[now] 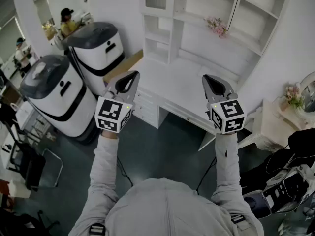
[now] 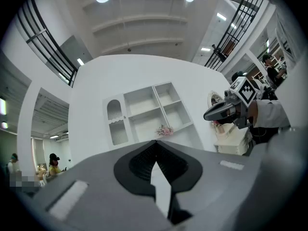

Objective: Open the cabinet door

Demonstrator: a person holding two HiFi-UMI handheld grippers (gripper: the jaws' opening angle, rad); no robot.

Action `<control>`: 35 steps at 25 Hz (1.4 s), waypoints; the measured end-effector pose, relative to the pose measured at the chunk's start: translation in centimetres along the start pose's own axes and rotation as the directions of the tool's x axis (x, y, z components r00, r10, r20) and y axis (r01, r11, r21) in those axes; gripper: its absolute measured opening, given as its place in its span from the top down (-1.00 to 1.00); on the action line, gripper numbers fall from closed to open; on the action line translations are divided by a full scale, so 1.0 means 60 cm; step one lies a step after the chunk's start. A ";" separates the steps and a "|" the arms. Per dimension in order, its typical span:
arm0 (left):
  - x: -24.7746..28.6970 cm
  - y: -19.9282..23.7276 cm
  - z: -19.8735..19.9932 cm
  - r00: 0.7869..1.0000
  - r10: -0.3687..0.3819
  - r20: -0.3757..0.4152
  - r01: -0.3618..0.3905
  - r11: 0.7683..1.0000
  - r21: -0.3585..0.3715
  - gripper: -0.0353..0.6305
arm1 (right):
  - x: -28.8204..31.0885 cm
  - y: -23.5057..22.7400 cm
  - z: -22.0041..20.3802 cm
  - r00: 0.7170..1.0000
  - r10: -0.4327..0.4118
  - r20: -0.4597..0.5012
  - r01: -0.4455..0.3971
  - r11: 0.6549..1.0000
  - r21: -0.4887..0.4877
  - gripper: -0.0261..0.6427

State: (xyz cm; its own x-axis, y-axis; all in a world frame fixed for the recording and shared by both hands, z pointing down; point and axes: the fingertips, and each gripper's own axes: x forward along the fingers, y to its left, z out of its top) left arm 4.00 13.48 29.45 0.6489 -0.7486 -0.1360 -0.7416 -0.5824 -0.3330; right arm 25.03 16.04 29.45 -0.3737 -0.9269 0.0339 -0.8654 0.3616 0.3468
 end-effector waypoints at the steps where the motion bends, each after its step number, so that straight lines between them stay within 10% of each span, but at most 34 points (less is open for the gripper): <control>1: -0.005 0.001 -0.002 1.000 -0.002 -0.001 0.002 1.000 0.002 0.84 | -0.001 0.007 0.001 1.000 0.000 0.003 0.000 1.000 0.000 0.92; 35: 0.005 0.133 -0.128 0.997 -0.013 -0.071 0.011 1.000 -0.027 0.84 | 0.146 0.056 -0.024 0.999 0.052 -0.008 -0.051 0.990 0.135 0.92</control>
State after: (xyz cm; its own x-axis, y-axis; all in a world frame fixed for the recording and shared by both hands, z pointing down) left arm -3.02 6.16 33.92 0.6448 -0.7616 -0.0651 -0.7387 -0.5990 -0.3090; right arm 19.31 8.97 32.28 -0.4157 -0.9076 0.0594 -0.8825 0.4183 0.2150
